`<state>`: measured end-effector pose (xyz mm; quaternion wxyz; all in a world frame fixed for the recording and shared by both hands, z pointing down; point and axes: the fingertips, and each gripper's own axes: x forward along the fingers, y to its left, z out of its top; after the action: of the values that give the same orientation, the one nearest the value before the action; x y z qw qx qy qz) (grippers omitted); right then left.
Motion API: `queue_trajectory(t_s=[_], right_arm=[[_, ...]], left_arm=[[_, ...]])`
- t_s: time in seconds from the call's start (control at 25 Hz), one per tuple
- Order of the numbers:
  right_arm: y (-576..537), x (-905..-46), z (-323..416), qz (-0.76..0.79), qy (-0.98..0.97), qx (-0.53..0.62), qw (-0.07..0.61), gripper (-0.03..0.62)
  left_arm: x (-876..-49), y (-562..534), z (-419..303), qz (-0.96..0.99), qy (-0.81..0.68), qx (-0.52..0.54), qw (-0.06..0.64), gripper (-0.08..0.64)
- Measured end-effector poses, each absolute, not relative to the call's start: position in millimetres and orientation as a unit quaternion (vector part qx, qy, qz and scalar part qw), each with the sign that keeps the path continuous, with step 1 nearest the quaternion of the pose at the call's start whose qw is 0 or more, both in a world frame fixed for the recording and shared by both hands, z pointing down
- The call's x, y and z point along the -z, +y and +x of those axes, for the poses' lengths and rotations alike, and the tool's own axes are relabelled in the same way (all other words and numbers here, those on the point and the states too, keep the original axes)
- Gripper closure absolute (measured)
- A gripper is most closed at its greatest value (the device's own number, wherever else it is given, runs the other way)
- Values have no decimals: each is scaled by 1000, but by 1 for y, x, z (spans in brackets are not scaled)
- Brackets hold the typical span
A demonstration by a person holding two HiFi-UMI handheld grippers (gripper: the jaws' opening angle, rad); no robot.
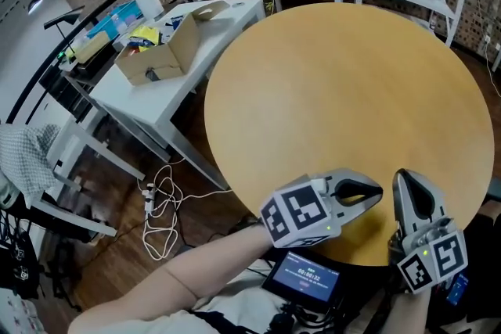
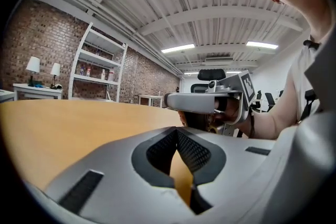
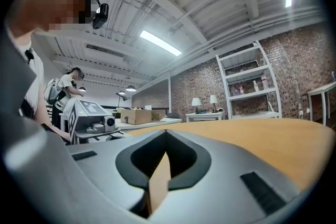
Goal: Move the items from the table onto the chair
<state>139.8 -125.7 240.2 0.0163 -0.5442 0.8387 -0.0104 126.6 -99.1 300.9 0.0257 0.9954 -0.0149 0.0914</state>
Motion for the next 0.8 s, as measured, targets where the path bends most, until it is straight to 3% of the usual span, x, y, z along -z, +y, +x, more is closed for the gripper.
queue_trajectory(t_s=[0.4, 0.8], right_arm=[[-156, -253, 82, -515, 857, 18, -2, 588], [-164, -278, 68, -500, 865, 43, -22, 588]], left_arm=[[-297, -137, 57, 993, -80, -83, 26, 556], [-306, -157, 39, 990, -114, -78, 27, 557]])
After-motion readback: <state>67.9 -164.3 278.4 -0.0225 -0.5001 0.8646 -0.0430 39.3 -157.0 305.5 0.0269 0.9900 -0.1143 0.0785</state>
